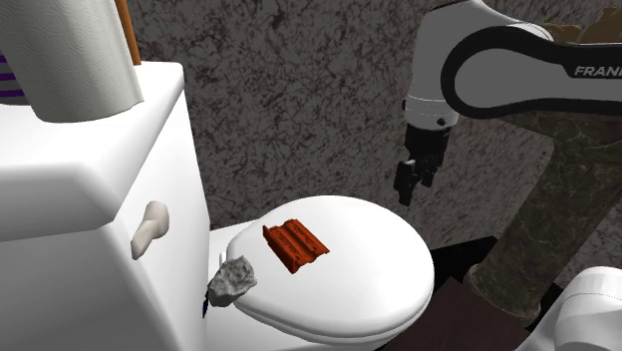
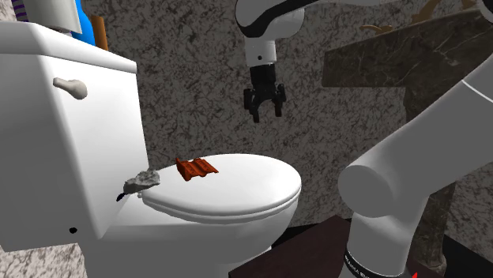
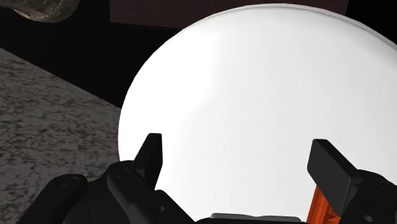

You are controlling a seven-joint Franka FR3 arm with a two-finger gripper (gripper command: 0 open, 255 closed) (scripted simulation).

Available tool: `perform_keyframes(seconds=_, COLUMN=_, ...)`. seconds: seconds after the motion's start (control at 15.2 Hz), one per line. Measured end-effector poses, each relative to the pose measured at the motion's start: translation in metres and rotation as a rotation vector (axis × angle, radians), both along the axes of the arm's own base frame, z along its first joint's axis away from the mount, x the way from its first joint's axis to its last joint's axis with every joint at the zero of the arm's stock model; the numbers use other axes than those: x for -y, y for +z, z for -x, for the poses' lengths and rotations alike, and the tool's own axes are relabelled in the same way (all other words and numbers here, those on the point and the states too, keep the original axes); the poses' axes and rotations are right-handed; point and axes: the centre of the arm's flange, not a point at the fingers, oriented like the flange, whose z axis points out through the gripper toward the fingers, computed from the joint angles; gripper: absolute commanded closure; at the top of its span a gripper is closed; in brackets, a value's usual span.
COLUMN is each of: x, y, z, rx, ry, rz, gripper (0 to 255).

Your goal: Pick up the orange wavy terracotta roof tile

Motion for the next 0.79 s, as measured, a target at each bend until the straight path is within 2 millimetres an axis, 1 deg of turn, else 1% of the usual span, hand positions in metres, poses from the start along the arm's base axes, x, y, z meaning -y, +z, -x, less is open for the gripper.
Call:
perform_keyframes(seconds=0.07, x=-0.01, y=-0.008, z=-0.007, rx=-0.001, ry=-0.004, rz=-0.003, gripper=0)
perform_keyframes(seconds=0.2, x=-0.028, y=-0.014, z=-0.025, rx=-0.003, ry=-0.013, rz=-0.01, gripper=0)
perform_keyframes(seconds=0.33, x=-0.048, y=-0.027, z=-0.041, rx=-0.006, ry=-0.021, rz=-0.017, gripper=0)
perform_keyframes(seconds=0.46, x=-0.067, y=-0.036, z=-0.051, rx=-0.008, ry=-0.03, rz=-0.024, gripper=0)
perform_keyframes(seconds=0.59, x=-0.086, y=-0.047, z=-0.07, rx=-0.01, ry=-0.039, rz=-0.031, gripper=0)
perform_keyframes(seconds=0.79, x=-0.113, y=-0.062, z=-0.09, rx=-0.013, ry=-0.052, rz=-0.042, gripper=0)
